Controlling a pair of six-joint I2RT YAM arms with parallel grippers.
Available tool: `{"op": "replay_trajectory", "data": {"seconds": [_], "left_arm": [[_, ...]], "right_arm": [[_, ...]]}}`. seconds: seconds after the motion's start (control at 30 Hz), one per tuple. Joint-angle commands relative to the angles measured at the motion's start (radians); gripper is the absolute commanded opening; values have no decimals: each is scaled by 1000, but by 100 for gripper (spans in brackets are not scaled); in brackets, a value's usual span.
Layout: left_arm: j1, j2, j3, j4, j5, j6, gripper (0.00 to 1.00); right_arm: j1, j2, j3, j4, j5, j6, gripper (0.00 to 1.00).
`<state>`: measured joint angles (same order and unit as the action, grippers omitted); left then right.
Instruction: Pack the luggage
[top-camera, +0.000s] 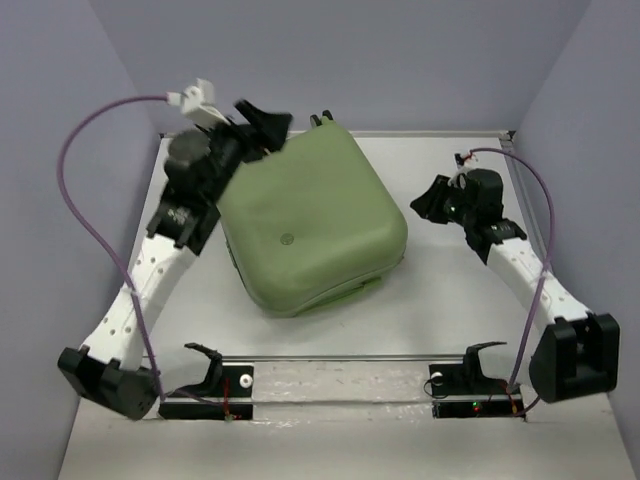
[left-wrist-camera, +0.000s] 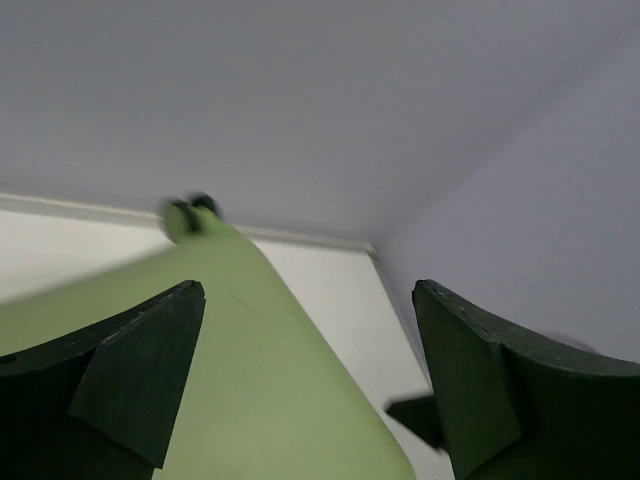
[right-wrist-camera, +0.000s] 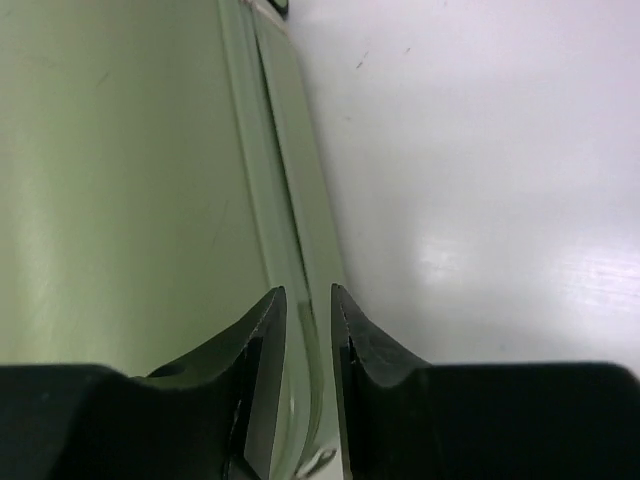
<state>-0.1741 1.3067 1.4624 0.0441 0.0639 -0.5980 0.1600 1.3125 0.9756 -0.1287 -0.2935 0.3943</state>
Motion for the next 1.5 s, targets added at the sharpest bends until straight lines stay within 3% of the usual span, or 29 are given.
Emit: {"op": "replay_trajectory", "data": {"seconds": [0.0, 0.07, 0.1, 0.2, 0.23, 0.33, 0.43, 0.53, 0.63, 0.77, 0.93, 1.0, 1.2, 1.37, 1.47], "left_arm": [[-438, -214, -284, 92, -143, 110, 94], [-583, -292, -399, 96, -176, 133, 89], [-731, -316, -437, 103, -214, 130, 87], [-963, -363, -616, 114, -295, 84, 81], [-964, -368, -617, 128, -308, 58, 80], [-1120, -386, -787, 192, -364, -31, 75], [-1145, -382, -896, 264, -374, -100, 68], [-1182, -359, -941, 281, -409, -124, 68], [-1225, -314, -982, 322, -435, -126, 67], [-1236, -238, -1019, 339, -479, -140, 68], [-1234, -216, -1041, 275, -636, -163, 68], [-1231, -199, -1039, 240, -679, -190, 68], [-1202, -129, -1030, 174, -777, -278, 67], [-1188, -110, -1019, 212, -786, -263, 67], [-1188, -113, -1016, 214, -776, -270, 67]], "right_arm": [[-5, -271, -219, 195, -24, 31, 18], [-5, -359, -296, 234, -56, 23, 7], [-5, -430, -372, 248, -82, 28, 7], [-5, -511, -531, 311, -159, 69, 7], [-5, -542, -532, 331, -159, 81, 7], [-5, -646, -684, 409, -212, 127, 18], [-5, -651, -724, 464, -269, 156, 25], [-5, -650, -767, 492, -245, 167, 29], [-5, -609, -799, 564, -242, 158, 40], [-5, -518, -793, 646, -309, 98, 42], [-5, -466, -798, 709, -286, 51, 45], [-5, -431, -785, 725, -271, 28, 51], [-5, -247, -737, 845, -416, 0, 53], [-5, -110, -713, 1021, -574, 61, 50], [-5, -88, -701, 1041, -607, 57, 49]]}}
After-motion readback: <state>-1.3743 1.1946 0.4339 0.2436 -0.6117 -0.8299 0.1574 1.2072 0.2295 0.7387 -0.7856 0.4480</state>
